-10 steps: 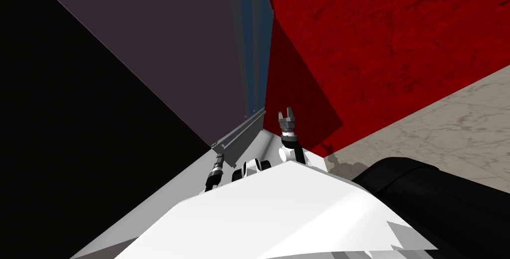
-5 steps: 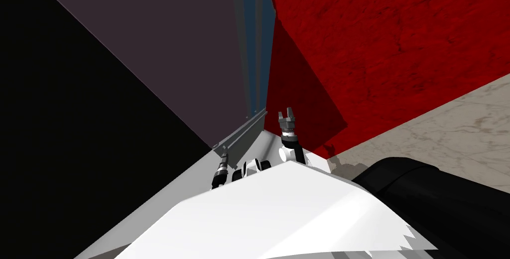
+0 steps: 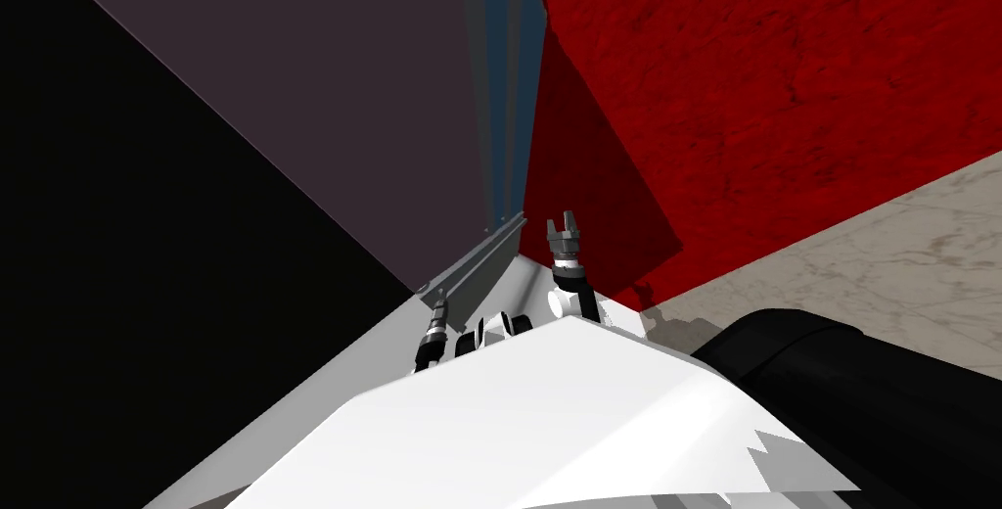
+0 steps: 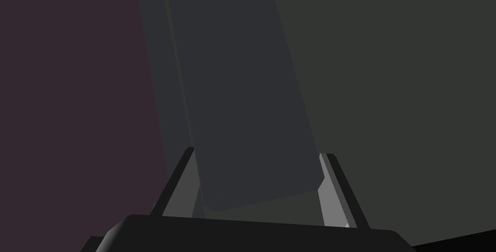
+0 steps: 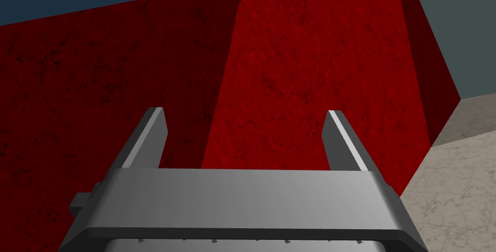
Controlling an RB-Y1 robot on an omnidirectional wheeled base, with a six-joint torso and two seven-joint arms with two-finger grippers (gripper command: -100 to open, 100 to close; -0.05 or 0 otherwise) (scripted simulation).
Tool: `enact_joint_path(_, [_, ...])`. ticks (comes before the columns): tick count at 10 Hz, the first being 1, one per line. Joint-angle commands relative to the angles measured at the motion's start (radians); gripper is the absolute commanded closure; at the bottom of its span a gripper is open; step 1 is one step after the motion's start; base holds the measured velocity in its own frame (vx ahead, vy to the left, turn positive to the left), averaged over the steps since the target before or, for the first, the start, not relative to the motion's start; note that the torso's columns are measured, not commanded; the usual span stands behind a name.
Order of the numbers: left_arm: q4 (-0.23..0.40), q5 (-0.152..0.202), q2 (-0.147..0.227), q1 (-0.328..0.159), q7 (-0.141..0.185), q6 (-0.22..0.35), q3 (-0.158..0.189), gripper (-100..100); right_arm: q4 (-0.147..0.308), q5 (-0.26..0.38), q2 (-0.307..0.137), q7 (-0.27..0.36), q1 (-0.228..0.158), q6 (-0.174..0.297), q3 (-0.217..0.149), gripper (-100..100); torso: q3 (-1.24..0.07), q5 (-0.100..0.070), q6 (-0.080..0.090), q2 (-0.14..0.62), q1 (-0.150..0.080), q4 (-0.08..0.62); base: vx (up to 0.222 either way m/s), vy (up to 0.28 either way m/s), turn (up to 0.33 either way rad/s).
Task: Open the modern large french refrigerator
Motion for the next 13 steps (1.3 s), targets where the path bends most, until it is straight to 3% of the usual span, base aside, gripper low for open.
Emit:
enact_joint_path(1, [0.018, 0.004, 0.019, -0.015, 0.018, -0.003, 0.007, 100, 0.000, 0.000, 0.000, 0.000, 0.000, 0.000, 0.000, 0, -0.001, 0.000, -0.002, -0.002, 0.004, 0.000, -0.065, -0.074, -0.010])
enact_joint_path(4, [-0.016, -0.002, 0.011, 0.004, 0.017, 0.030, 0.001, 100, 0.000, 0.000, 0.000, 0.000, 0.000, 0.000, 0.000, 0, -0.003, 0.001, 0.002, -0.004, 0.001, 0.001, -0.127, -0.125, 0.026])
enact_joint_path(13, [-0.048, -0.018, -0.013, 0.057, 0.003, 0.021, -0.022, 100, 0.000, 0.000, 0.000, 0.000, 0.000, 0.000, 0.000, 0, -0.003, 0.002, 0.004, -0.006, 0.000, 0.000, -0.109, -0.104, 0.014])
